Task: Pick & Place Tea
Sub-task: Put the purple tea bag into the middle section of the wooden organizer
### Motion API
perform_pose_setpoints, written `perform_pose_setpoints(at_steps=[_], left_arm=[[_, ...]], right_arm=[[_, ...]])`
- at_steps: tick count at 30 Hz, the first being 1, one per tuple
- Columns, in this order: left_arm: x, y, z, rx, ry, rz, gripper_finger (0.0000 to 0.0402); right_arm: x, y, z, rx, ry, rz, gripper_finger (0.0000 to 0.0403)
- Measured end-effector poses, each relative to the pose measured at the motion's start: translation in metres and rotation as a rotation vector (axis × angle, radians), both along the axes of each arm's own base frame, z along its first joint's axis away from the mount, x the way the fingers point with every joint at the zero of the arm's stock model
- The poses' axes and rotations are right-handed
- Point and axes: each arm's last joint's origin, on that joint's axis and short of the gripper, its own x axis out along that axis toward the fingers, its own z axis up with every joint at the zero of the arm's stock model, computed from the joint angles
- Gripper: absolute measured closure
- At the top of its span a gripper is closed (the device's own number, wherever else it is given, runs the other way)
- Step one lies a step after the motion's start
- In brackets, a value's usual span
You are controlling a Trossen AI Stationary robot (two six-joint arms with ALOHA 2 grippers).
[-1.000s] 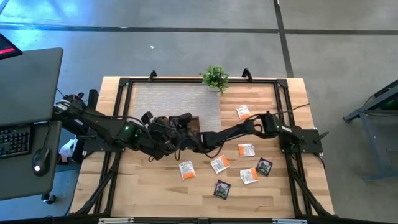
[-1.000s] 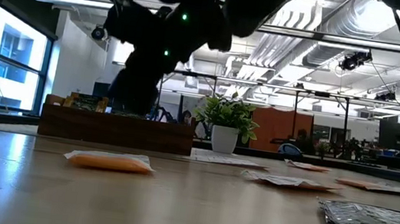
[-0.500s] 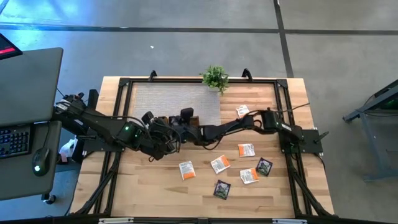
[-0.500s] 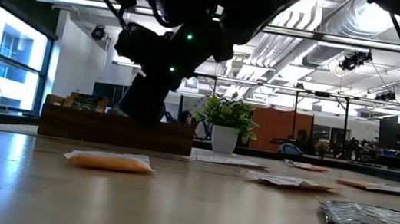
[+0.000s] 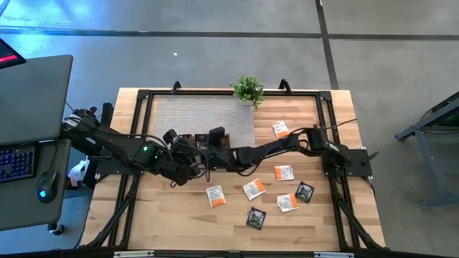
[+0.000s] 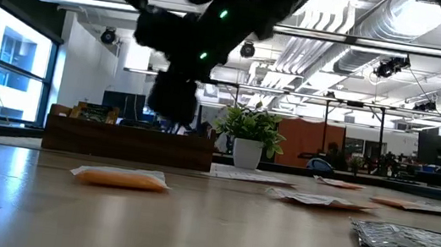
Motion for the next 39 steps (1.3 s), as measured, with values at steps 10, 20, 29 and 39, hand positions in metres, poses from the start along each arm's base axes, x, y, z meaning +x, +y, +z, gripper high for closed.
perform_pose_setpoints(at_steps=[10, 20, 29, 39], left_arm=[[-0.006, -0.017, 0.001, 0.031, -0.028, -0.055, 0.0277], [-0.006, -0.019, 0.001, 0.012, -0.055, -0.038, 0.0277], [-0.004, -0.02, 0.002, -0.028, -0.073, -0.036, 0.0277], [-0.004, -0.02, 0.001, -0.044, -0.064, -0.046, 0.0277]], right_arm=[[-0.073, 0.06, 0.071, 0.262, 0.055, -0.043, 0.0265], [-0.174, 0.133, 0.111, 0.839, 0.314, -0.128, 0.0265], [-0.242, 0.178, 0.104, 0.857, 0.505, -0.307, 0.0265], [-0.316, 0.13, 0.068, 1.089, 0.335, -0.246, 0.0265]])
